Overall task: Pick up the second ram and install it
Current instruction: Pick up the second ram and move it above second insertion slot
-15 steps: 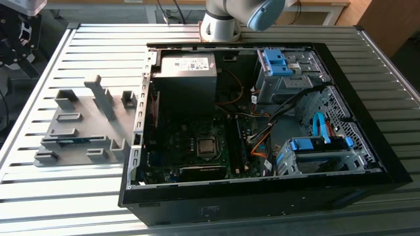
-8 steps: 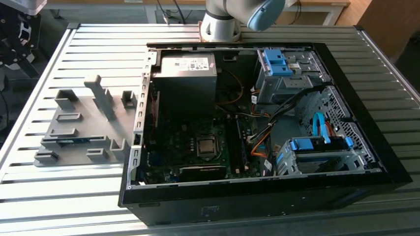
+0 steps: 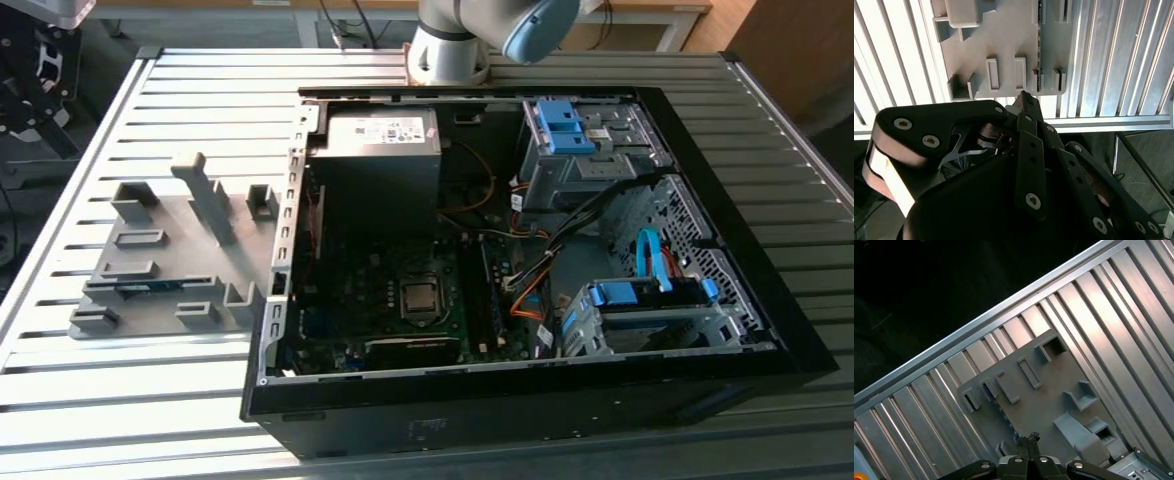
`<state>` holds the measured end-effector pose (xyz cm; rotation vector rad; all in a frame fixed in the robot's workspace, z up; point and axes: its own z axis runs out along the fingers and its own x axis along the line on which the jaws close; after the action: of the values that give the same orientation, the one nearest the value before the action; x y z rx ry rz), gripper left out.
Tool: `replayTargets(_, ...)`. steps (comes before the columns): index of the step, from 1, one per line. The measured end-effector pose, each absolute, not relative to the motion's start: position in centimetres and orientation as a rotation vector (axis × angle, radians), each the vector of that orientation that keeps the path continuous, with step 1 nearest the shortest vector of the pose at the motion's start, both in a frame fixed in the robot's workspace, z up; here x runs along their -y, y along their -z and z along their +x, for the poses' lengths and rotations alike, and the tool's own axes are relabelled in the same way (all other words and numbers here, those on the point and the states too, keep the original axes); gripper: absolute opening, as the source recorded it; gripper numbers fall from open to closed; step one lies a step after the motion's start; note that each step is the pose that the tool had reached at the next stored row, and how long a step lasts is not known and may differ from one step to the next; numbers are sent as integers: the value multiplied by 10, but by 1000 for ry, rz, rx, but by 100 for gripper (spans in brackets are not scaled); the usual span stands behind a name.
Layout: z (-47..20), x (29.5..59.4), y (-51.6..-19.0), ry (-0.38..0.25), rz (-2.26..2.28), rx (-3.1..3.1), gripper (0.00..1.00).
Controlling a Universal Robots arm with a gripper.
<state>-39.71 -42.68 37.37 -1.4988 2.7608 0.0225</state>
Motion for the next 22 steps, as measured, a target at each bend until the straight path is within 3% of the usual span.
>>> replayTargets(22,-399,429,-366,-20,-1681,-2656,11)
